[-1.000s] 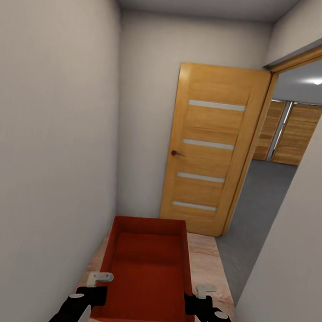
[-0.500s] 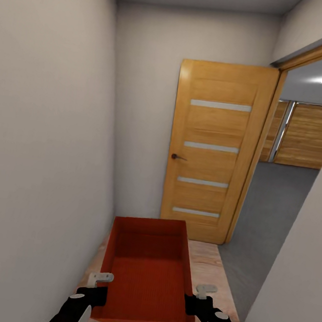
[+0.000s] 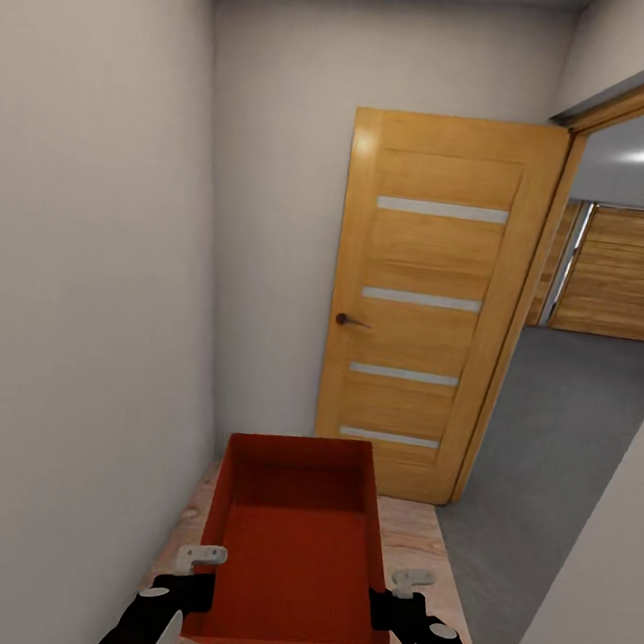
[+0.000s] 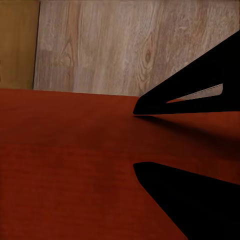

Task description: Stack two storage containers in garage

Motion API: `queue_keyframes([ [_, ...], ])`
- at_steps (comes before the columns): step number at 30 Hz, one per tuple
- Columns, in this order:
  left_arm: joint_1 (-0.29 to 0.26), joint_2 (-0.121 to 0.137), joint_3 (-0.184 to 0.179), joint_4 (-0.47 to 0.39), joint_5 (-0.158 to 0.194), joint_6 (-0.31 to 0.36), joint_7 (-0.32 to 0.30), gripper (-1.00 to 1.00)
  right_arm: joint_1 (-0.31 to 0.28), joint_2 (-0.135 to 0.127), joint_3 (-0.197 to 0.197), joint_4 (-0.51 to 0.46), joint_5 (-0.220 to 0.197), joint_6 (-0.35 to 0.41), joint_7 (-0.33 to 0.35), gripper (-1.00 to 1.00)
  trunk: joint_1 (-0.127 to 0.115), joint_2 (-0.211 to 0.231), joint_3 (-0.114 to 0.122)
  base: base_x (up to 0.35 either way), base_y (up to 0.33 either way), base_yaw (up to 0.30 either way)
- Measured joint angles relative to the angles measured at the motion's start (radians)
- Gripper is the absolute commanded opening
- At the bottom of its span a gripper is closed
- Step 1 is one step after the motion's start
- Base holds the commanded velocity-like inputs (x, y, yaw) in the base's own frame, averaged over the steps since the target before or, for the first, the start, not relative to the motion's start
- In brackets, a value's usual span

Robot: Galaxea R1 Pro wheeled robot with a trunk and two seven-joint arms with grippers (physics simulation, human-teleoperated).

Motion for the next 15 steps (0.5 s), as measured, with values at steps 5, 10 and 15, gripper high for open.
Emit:
queue_keyframes([
  [5, 0.0, 0.0, 0.0, 0.0, 0.0, 0.0, 0.0, -1.0, 0.0, 0.0, 0.002, 0.0, -0.002, 0.0, -0.001, -1.0, 0.0, 0.0, 0.0, 0.328, -0.037, -0.17],
  [10, 0.0, 0.0, 0.0, 0.0, 0.0, 0.0, 0.0, -1.0, 0.0, -0.001, 0.003, 0.0, -0.003, 0.0, -0.001, -1.0, 0.0, 0.0, 0.0, 0.328, -0.007, -0.258],
  [15, 0.0, 0.0, 0.0, 0.0, 0.0, 0.0, 0.0, -1.0, 0.0, -0.001, 0.003, 0.0, -0.003, 0.0, -0.002, -1.0, 0.0, 0.0, 0.0, 0.327, 0.003, -0.275],
])
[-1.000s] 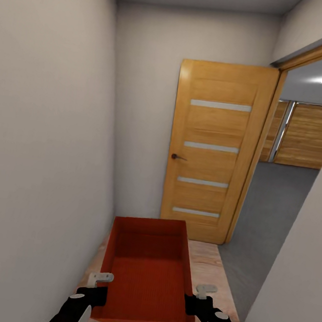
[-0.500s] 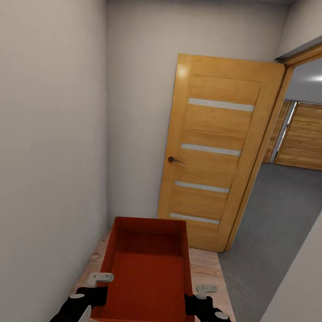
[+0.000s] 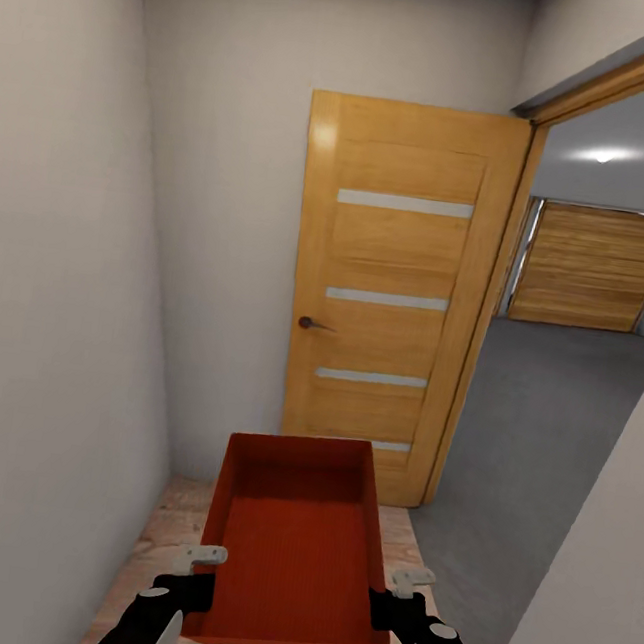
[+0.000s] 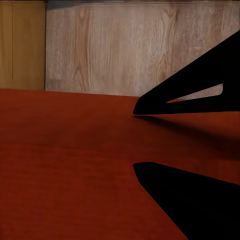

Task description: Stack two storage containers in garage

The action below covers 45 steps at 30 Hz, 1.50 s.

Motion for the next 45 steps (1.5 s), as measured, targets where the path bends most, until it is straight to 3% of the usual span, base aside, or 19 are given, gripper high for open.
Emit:
queue_keyframes([
  [8, 0.0, 0.0, 0.0, -0.005, 0.001, 0.0, 0.0, -1.0, 0.0, 0.0, 0.0, -0.005, 0.0, 0.0, 0.0, -1.0, 0.0, 0.0, 0.0, 0.231, 0.109, -0.277],
  [28, 0.0, 0.003, -0.001, -0.016, 0.002, 0.0, -0.001, -1.0, 0.0, 0.003, -0.001, -0.015, 0.001, 0.0, -0.002, -1.0, 0.001, 0.0, 0.0, 0.005, 0.008, -0.277],
  [36, 0.0, 0.01, 0.0, -0.003, 0.009, 0.0, -0.012, -1.0, 0.0, 0.007, 0.0, -0.002, 0.001, 0.0, -0.005, -1.0, 0.001, 0.0, 0.0, 0.022, 0.219, -0.26],
  [45, 0.0, 0.011, 0.001, -0.006, 0.015, -0.021, -0.014, -1.0, 0.0, 0.007, -0.001, -0.026, 0.016, 0.0, -0.006, -1.0, 0.0, 0.0, 0.0, 0.098, 0.269, -0.042],
])
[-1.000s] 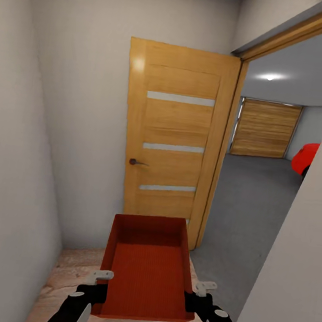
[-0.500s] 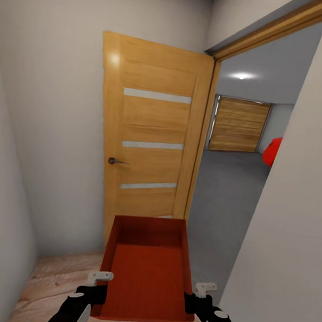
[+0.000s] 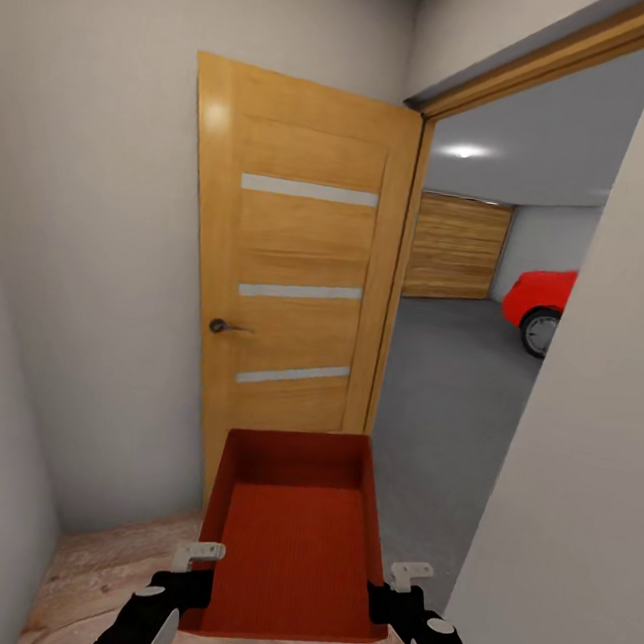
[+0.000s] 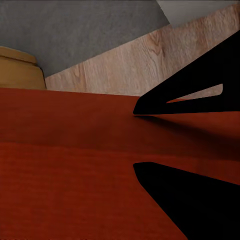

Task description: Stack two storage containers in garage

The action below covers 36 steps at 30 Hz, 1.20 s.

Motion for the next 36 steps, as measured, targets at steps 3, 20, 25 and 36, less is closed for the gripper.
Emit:
queue_keyframes([
  [3, 0.0, 0.0, 0.0, 0.003, 0.0, -0.004, 0.0, -1.0, 0.0, 0.0, 0.0, 0.0, 0.002, 0.0, 0.0, -1.0, 0.0, 0.0, 0.0, 0.15, 0.271, -0.002],
  [20, 0.0, 0.0, 0.0, 0.004, 0.001, -0.005, -0.001, -1.0, 0.0, 0.0, 0.0, -0.001, 0.002, 0.0, 0.0, -1.0, 0.0, 0.0, 0.0, 0.199, 0.248, -0.184],
  [25, 0.0, 0.0, 0.0, 0.004, 0.0, -0.005, -0.001, -1.0, 0.0, 0.0, 0.0, -0.001, 0.002, 0.0, 0.0, -1.0, 0.0, 0.0, 0.0, 0.213, 0.235, -0.28],
  [36, 0.0, 0.0, 0.0, 0.004, 0.001, -0.005, -0.001, -1.0, 0.0, 0.0, 0.0, -0.001, 0.002, 0.0, 0.0, -1.0, 0.0, 0.0, 0.0, 0.214, 0.235, -0.28],
])
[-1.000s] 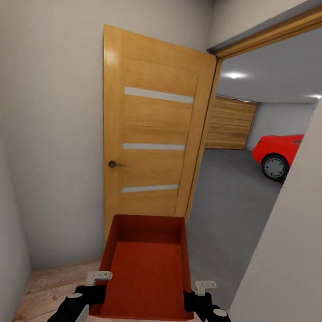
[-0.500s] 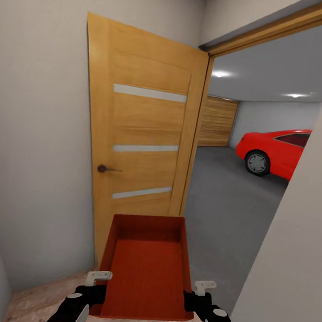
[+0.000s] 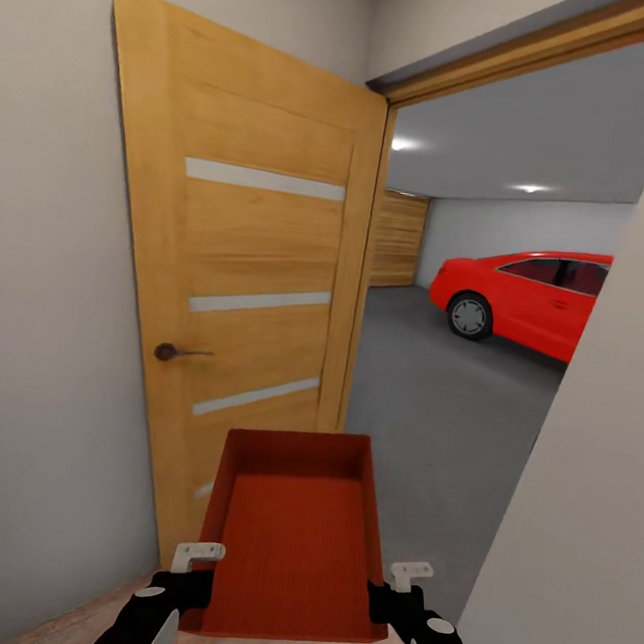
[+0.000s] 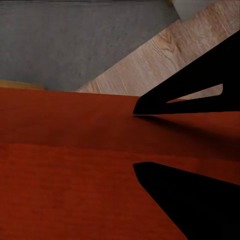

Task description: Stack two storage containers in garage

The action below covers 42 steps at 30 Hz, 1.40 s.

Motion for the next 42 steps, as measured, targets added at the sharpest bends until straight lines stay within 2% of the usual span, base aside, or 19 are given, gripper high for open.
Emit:
queue_keyframes([
  [42, 0.0, 0.0, 0.0, 0.0, 0.001, 0.0, 0.001, -1.0, 0.0, 0.0, 0.0, 0.0, 0.0, 0.0, 0.0, -1.0, 0.0, 0.0, 0.0, 0.226, 0.207, -0.28],
])
